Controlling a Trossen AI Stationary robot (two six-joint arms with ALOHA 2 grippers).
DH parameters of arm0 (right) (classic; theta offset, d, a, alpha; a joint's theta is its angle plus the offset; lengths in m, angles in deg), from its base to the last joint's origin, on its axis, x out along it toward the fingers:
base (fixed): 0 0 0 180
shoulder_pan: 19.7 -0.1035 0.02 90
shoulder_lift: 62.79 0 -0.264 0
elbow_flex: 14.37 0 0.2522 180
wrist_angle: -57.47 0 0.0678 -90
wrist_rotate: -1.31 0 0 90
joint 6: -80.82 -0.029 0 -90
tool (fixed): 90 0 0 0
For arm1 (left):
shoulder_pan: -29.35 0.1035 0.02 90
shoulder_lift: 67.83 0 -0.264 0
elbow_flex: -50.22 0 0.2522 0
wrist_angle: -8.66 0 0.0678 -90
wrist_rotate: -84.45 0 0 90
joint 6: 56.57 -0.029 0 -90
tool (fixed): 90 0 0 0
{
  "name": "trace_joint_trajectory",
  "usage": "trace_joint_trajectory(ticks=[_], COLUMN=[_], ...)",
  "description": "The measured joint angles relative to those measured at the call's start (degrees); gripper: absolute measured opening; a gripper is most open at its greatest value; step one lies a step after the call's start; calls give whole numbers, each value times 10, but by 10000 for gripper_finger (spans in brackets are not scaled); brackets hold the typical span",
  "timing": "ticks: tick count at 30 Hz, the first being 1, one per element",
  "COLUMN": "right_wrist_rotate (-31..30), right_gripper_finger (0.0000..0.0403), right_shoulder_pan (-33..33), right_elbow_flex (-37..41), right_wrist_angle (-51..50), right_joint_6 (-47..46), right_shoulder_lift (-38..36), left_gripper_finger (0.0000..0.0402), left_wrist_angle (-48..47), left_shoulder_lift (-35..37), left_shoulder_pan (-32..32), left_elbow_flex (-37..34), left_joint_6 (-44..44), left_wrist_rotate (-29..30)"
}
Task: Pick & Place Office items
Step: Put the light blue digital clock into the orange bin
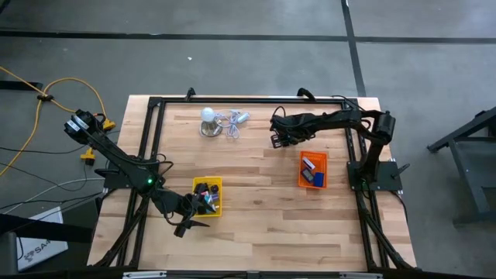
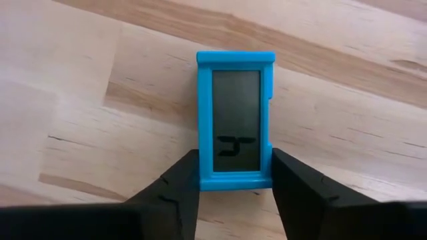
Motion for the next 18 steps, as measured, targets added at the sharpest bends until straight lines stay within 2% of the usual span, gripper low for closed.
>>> trace_joint_trajectory(ticks=[5,12,18], right_wrist_rotate=[-3,5,3], right_gripper_finger=[152,145,148], right_shoulder_pan=[-5,-5,-17], right_elbow_flex=[0,0,0], right_wrist_angle=[1,1,-8], right_joint_6=[0,5,16], right_shoulder_lift=[-4,-13,-72], left_gripper_finger=[230,230,230], left_wrist_angle=[0,0,0], left_shoulder_lift=[0,0,0], left_shoulder_pan=[0,0,0], left_elbow_flex=[0,0,0], left_joint_6=[0,0,0], left_wrist_rotate=[0,0,0])
